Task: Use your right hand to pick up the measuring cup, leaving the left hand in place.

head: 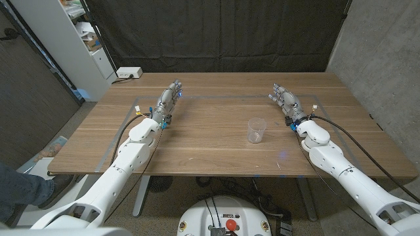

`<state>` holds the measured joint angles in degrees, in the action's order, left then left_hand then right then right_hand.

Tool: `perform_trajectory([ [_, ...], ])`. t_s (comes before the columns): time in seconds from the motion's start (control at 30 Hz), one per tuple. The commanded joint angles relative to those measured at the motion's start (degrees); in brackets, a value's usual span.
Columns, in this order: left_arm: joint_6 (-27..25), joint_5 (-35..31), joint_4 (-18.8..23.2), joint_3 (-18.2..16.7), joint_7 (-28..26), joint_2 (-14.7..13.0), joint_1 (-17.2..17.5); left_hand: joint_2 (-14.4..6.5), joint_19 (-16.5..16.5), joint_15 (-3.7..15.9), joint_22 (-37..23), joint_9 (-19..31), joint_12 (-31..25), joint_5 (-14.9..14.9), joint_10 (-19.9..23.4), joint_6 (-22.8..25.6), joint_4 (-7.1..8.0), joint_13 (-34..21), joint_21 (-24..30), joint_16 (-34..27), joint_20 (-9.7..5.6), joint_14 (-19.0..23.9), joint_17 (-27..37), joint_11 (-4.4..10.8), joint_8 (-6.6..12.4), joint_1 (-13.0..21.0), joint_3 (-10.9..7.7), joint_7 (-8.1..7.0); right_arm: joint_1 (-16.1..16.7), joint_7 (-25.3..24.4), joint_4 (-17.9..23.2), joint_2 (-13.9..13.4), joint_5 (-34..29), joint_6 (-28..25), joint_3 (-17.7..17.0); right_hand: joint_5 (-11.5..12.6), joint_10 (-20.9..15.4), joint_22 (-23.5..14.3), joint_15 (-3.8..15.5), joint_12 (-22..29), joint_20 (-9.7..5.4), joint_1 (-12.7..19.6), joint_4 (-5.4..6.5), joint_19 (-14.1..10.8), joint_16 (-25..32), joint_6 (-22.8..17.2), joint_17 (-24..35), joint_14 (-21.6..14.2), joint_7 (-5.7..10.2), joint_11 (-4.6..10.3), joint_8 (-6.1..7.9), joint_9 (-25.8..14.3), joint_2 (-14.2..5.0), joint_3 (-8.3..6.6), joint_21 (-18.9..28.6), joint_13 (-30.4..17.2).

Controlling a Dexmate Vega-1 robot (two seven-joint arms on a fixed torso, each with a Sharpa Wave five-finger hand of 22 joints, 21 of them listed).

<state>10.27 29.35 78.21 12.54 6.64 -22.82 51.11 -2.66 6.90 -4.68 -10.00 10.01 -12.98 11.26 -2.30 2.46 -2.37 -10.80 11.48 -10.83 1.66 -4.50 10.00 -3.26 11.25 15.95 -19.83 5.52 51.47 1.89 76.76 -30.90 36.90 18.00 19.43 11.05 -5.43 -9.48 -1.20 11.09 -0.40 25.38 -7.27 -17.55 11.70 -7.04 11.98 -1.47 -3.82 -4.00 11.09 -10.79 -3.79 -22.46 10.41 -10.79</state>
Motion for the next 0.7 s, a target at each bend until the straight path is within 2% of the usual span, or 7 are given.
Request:
perform_trajectory([
  [0.03, -0.5, -0.6, 1.1, -0.4, -0.1, -0.2, 0.4, -0.1, 0.4, 0.2, -0.3, 0.2, -0.1, 0.1, 0.3, 0.2, -0.42, -0.3, 0.0, -0.2, 0.03, 0.0, 0.3, 0.02, -0.18, 0.5, -0.07, 0.01, 1.7, -0.7, 1.0, -0.5, -0.1, 1.2, -0.7, 0.1, -0.7, -0.3, 0.27, 0.4, -0.19, 0.7, -0.52, 0.3, 0.3, -0.6, 0.0, -0.7, 0.07, 0.2, 0.41, -0.2, 0.21, -0.06, 0.3, -0.2],
  [0.4, -0.7, -0.7, 2.2, -0.9, -1.0, -0.5, 1.1, -0.1, 0.4, 0.12, -0.3, 0.2, 0.0, 0.0, 0.4, 0.3, -0.53, -0.3, 0.0, -0.2, -0.19, 0.1, 0.3, -0.15, -0.19, 0.6, -0.05, 0.04, 3.2, -1.3, 2.8, -1.7, -0.3, 1.7, -1.4, 0.1, -0.6, -0.3, 0.28, 0.3, -0.32, 0.7, -0.55, 0.5, 0.2, -0.5, -0.1, -0.5, 0.19, 0.23, 0.36, -0.2, 0.3, 0.13, 0.2, -0.2],
  [0.7, -0.6, -0.7, 1.5, -0.9, -0.9, -0.4, 0.6, -0.1, 0.3, 0.17, -0.3, 0.2, 0.1, 0.0, 0.4, 0.4, -0.61, -0.3, 0.0, -0.1, -0.13, 0.0, 0.3, 0.1, -0.21, 0.6, -0.04, 0.04, 4.7, -2.0, 4.1, -2.7, -0.1, 1.8, -2.2, 0.1, -0.5, -0.3, 0.22, 0.3, -0.32, 0.6, -0.52, 0.6, 0.2, -0.4, 0.0, -0.5, 0.19, 0.33, 0.29, -0.2, 0.35, 0.28, 0.2, -0.2],
])
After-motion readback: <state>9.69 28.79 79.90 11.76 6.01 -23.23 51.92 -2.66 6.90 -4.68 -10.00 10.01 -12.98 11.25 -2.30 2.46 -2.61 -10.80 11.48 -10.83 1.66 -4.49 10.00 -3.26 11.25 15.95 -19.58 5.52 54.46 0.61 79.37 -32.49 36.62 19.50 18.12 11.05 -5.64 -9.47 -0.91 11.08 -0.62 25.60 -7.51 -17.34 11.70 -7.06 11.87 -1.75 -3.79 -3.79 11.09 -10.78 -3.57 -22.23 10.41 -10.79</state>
